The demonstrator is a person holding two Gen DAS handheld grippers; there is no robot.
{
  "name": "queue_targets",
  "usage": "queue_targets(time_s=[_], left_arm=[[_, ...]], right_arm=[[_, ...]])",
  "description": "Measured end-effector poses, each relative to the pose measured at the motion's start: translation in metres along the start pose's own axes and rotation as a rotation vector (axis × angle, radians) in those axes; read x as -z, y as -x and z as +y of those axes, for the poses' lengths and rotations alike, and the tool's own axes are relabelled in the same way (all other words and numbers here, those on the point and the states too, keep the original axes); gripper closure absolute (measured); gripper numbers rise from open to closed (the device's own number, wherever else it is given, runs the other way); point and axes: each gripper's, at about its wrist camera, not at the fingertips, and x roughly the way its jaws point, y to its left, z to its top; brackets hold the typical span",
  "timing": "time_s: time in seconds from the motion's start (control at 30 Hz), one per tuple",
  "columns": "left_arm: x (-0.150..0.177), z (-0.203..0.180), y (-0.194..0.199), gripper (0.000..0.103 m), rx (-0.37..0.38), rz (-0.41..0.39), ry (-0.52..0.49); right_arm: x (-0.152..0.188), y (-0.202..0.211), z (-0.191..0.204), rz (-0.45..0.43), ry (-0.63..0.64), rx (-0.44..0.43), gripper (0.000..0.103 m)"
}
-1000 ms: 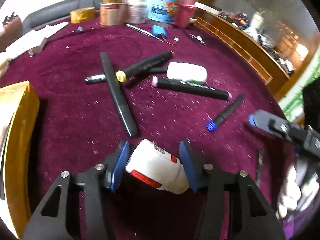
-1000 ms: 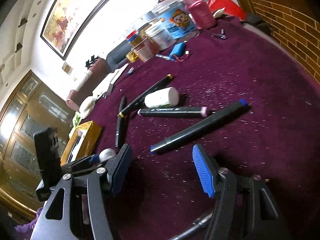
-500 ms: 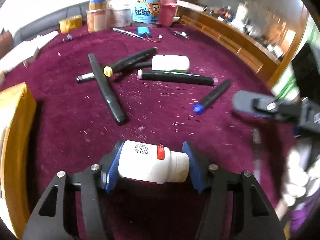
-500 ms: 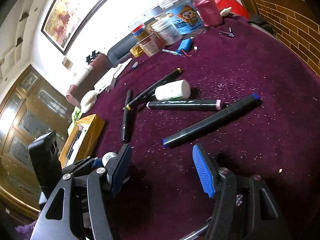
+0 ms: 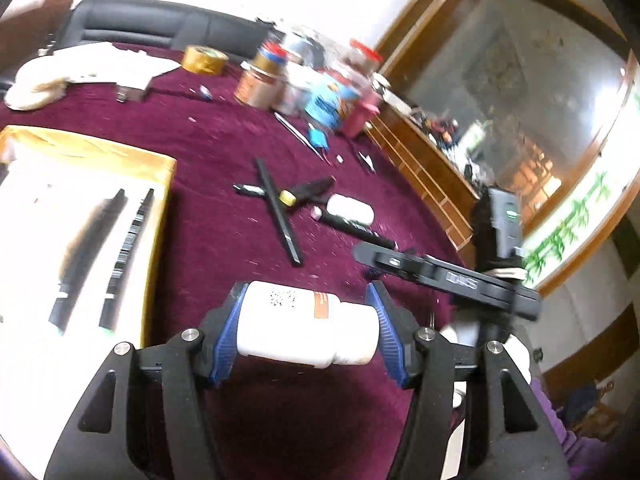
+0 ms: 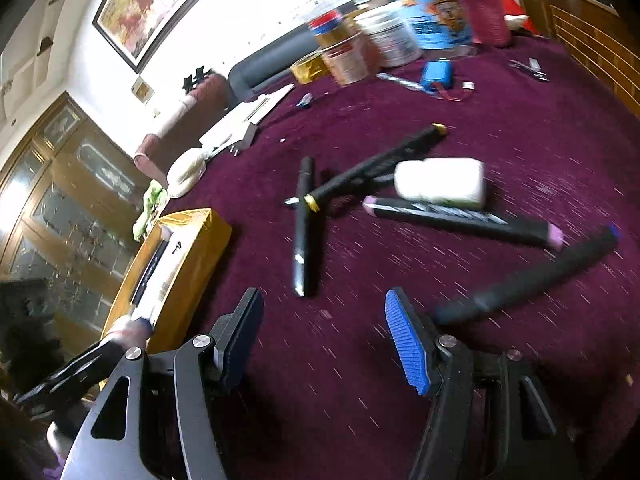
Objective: Organize rigid objects
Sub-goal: 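Carry the bottle to the tray with the left tool while the right tool grasps a black marker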
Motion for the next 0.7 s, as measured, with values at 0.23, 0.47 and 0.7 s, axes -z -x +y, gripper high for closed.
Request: queue_targets(time_s=[0.23, 0.47, 0.7], left_arm=[[-0.006, 0.041, 0.044, 0.045, -0.041, -0.084, 0.065], [-0.005, 0.096, 0.077, 0.045, -0.115, -0.146, 0.148], [-0.007, 0.148, 0.094, 0.045, -0.257, -0.149, 0.199]], right_arm=[[-0.034, -0.068, 0.048, 0.056, 0.122, 0.160, 0.048], [-0.038, -0.105, 0.066, 0.073, 0.192, 0.345, 0.090], [-0.031, -0.074, 0.061, 0.063, 0.088, 0.188, 0.090]])
